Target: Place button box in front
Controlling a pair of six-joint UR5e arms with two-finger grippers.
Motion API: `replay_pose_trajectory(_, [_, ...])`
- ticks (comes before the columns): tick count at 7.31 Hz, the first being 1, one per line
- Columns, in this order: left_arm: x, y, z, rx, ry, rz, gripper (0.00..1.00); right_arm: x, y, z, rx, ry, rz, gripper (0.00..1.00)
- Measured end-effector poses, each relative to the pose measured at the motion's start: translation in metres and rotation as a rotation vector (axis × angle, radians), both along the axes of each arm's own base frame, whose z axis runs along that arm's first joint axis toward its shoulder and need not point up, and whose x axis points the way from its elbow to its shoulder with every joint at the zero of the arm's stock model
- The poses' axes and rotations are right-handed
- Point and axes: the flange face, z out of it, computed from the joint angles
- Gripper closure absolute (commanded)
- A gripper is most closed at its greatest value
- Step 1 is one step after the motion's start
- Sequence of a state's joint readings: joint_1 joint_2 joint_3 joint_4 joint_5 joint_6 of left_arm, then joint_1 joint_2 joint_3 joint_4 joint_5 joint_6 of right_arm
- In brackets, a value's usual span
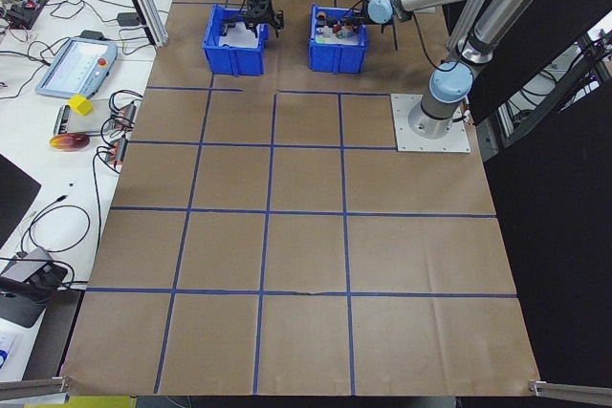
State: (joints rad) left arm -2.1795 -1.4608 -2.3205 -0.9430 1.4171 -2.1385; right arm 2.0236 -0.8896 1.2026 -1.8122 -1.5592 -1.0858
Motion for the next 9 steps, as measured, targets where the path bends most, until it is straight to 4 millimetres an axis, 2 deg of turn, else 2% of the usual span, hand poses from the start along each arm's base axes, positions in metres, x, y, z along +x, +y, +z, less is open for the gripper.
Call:
replay_pose_trajectory(1, [-0.002, -0.002, 0.001, -0.01, 0.002, -0.003, 1.0, 0.0, -0.001, 0.002, -0.007, 0.0, -0.001, 0.9])
replay_pose_trajectory(3, [-0.002, -0.009, 0.006, -0.059, -0.022, -0.011, 1.0, -0.004, -0.008, 0.011, -0.059, 0.031, 0.0, 0.91])
replay_pose_trajectory(4, [0.003, -0.014, 0.011, -0.106, -0.074, -0.008, 1.0, -0.011, -0.012, 0.022, -0.089, 0.041, -0.006, 0.92])
replay_pose_trajectory(5, [0.008, -0.019, 0.024, -0.149, -0.115, -0.003, 1.0, -0.025, -0.02, 0.04, -0.118, 0.04, -0.023, 0.92])
replay_pose_trajectory(6, [0.016, -0.026, 0.043, -0.182, -0.153, 0.004, 1.0, -0.052, -0.033, 0.058, -0.137, 0.037, -0.045, 0.92])
replay_pose_trajectory(8, [0.061, -0.057, 0.091, -0.226, -0.227, 0.005, 1.0, -0.14, -0.062, 0.088, -0.149, 0.041, -0.043, 0.92])
replay_pose_trajectory(9, [0.088, -0.079, 0.107, -0.23, -0.24, -0.001, 1.0, -0.188, -0.068, 0.096, -0.138, 0.048, -0.032, 0.92])
